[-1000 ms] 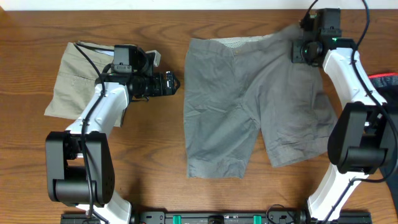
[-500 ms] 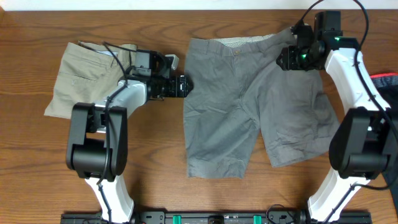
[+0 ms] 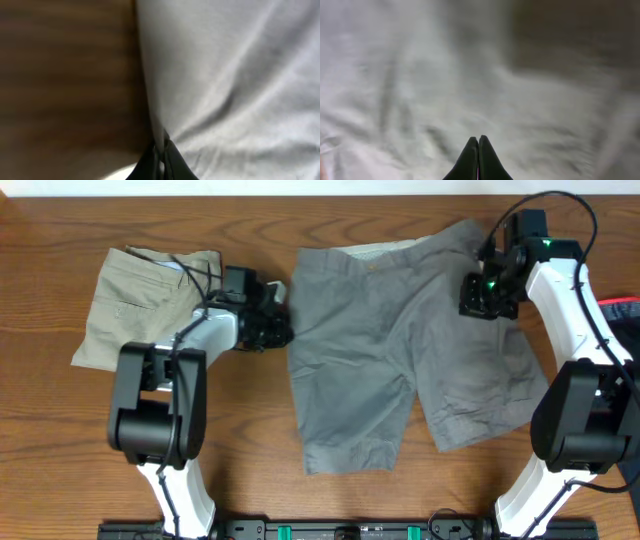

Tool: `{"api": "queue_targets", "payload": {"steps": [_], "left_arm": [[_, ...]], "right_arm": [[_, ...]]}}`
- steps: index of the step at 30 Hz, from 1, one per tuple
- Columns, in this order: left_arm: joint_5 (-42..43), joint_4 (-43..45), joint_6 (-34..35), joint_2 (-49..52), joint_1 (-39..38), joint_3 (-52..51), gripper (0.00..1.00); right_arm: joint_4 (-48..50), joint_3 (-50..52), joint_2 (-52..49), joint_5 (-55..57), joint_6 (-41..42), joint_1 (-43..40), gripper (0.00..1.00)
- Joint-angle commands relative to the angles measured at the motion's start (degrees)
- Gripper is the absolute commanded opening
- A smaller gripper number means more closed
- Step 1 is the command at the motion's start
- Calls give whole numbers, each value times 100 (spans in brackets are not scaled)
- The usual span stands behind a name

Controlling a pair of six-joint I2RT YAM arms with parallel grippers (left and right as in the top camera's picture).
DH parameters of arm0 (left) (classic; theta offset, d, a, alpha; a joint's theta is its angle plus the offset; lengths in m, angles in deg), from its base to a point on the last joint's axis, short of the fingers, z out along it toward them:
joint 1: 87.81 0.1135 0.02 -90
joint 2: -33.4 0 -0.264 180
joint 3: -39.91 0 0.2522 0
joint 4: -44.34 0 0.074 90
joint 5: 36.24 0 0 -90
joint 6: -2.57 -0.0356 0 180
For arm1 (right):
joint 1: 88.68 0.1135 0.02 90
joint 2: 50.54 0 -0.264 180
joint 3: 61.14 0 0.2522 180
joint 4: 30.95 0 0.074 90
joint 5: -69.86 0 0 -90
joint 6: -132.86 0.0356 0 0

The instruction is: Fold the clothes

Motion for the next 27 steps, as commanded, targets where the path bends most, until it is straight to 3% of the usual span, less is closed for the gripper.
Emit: {"api": "queue_targets", "payload": {"steps": [1,5,14,19,22,24,25,27], "left_arm": [[-1300,-481,400,-407,306,31,6],[-2127,-1016,566,-918,424,31,6],[-2549,-1670,890,-1561,439,31,6],[-2546,-1792,905,-1558,437,31,6],[-2549,-1845,907,-1558,437,28,6],[-2549,-1945,931,-1558,439,28,6],[-2549,-1985,927,-1558,437,28,9],[-2549,-2017,925,-1558,437,28,17]], "right_arm": [[140,409,-280,890,778,59,1],[944,1005,-442,1478,1032,28,1],[3027,1397,-898,1862,750,-330,1],[2798,903,-894,1622,293,-623,1],[2076,476,-861,155,-629,-739,2],[1325,249,-850,-907,-1220,-741,20],[1001,192,-850,-1235,-1447,-726,33],[520,197,-850,-1384,-1692,-662,47]]}}
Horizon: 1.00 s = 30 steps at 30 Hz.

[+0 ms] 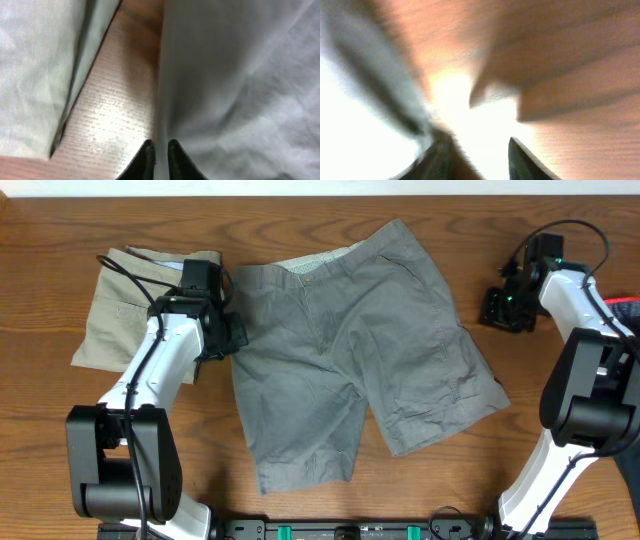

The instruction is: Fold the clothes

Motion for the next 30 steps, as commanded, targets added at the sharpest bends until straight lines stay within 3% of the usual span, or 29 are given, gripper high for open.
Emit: {"api": "queue_targets", "payload": {"steps": [1,4,5,6,8,9,10,15,20,21,22,23,24,27,30], "left_arm": [[-122,-33,70,-20,20,33,22],[-168,48,70,-20,22,31,32],[-166,70,70,-20,20,33,34],[-166,90,72,-20,22,33,35],[-166,122,70,-20,20,33,36],[-166,140,70,-20,20,33,37],[-166,151,70,-20,20,33,37],[-164,173,70,-20,20,33,38],[-162,289,74,-20,20,33,42],[-162,306,76,-20,20,33,42],[-160,310,76,-20,20,33,43],[-160,317,76,-20,20,33,43],[-160,317,76,-20,20,33,43],[-160,304,74,-20,20,33,46],[-160,306,74,-20,20,33,50]], "right_arm": [[-505,-68,-17,-1154,-1071,157,56],[-634,208,-20,-1084,-1163,321,64],[-597,304,-20,-1008,-1060,369,61],[-518,444,-22,-852,-914,424,55],[-385,715,-24,-452,-557,533,29],[-282,879,-24,-195,-393,603,11],[-179,999,-24,46,-236,654,1],[673,911,-17,1268,243,684,1],[2197,295,-17,1373,2,570,1],[2380,199,-17,1381,-22,535,2],[2503,107,-17,1397,-20,490,17],[2544,7,-17,1392,9,431,47],[2500,-79,-17,1392,68,380,63],[1954,-332,-17,1440,245,186,76],[1003,-527,7,1294,890,-170,72]]}}
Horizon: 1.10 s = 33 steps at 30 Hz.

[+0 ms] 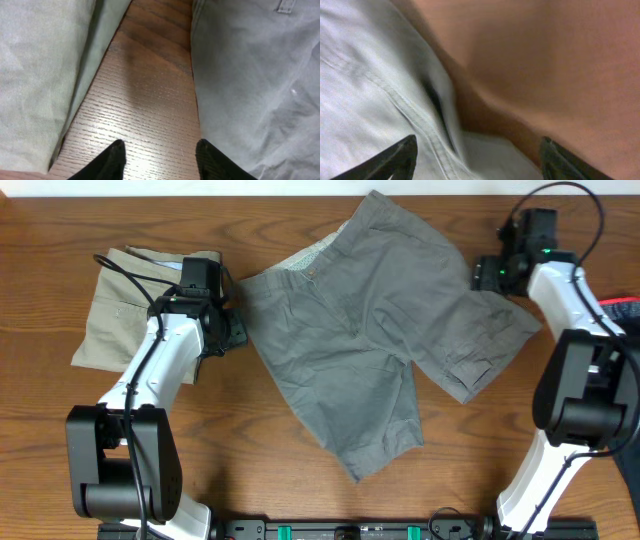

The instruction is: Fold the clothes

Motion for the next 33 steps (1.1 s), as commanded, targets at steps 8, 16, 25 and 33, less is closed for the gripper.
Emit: {"api": "queue_targets", "payload": {"steps": [8,16,25,33], "left_arm": [[-109,20,-9,-22,20,33,55],[-107,22,-9,-20,20,33,57],[-105,20,-9,-20,20,33,57],[74,24,-9,-20,20,33,57]], "right_arm": [[-2315,168,15,-1099,885,-1180,60],[-1541,962,15,-1937,656,-1228,61],[-1158,1272,26,-2389,855,-1211,52],[-1639,1268,374,-1875,708,-1491,56]]}}
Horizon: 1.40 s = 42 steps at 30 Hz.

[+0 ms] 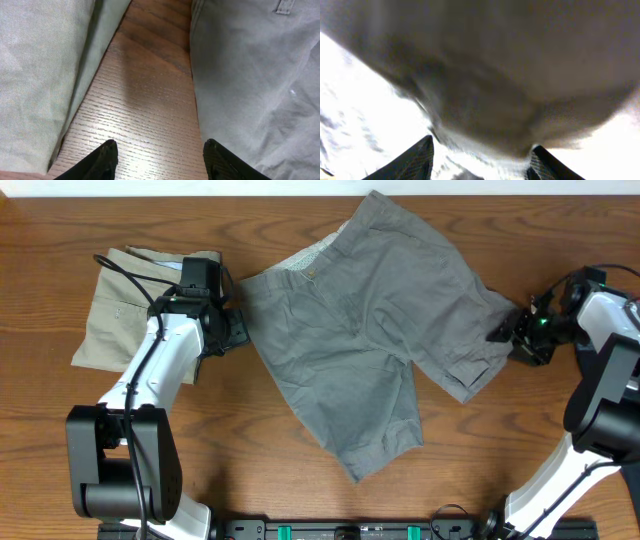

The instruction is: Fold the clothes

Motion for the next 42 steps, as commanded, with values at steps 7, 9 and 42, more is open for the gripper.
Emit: {"api": "queue_targets", "payload": {"steps": [7,9,42], "left_arm": [[66,70,-11,-20,20,33,57],[68,70,-11,-22,20,33,57],[68,149,-11,-22,20,33,58]], "right_arm": [[-122,118,409,208,-129,-162,54],[-79,125,409,208,-127,-120,52],[1821,118,1799,-702,518,-402,1]]}}
